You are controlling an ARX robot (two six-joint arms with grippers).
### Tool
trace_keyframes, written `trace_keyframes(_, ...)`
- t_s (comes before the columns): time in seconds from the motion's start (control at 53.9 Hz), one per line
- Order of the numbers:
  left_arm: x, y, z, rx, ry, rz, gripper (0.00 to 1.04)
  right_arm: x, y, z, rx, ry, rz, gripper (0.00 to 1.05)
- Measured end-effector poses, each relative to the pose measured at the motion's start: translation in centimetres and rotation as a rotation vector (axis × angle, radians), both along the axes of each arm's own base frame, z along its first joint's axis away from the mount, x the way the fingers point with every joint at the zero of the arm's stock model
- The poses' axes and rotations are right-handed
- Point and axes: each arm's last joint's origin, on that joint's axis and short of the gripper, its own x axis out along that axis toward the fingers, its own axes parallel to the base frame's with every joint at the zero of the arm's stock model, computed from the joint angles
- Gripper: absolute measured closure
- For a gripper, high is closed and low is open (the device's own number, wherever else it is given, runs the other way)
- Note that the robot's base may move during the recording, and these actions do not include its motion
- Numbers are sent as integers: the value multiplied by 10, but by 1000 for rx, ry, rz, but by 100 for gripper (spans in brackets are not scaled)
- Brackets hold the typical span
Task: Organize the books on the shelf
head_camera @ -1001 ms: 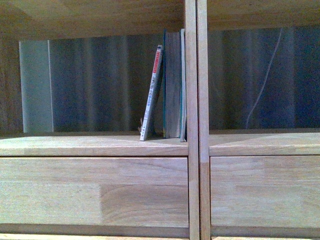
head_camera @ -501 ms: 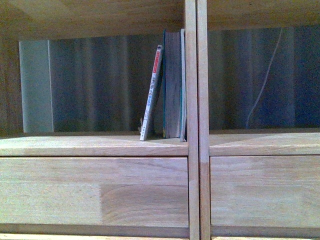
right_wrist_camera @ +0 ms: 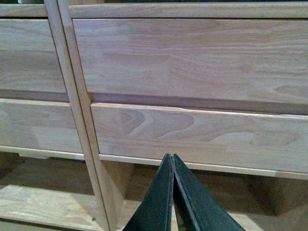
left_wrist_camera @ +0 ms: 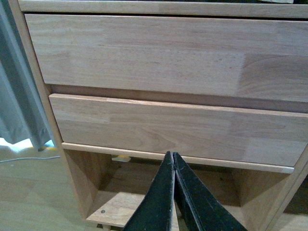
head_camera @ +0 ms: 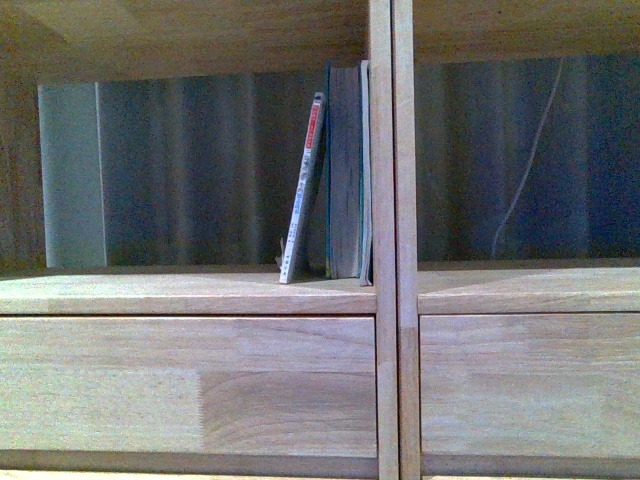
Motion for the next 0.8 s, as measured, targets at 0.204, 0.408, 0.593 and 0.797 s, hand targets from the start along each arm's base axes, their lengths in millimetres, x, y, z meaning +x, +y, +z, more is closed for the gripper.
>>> trace_keyframes(0.204,-4,0,0,0,-1,0,102,0,0,0,0,0,0,102)
trace_keyframes(0.408,-7,0,0,0,-1,0,102,0,0,0,0,0,0,102)
trace_keyframes(0.593,-18,0,-4,0,10,0,102,0,0,0,0,-1,0,102)
trace_keyframes(0.797,-19,0,-3,0,3,0,102,0,0,0,0,-1,0,102)
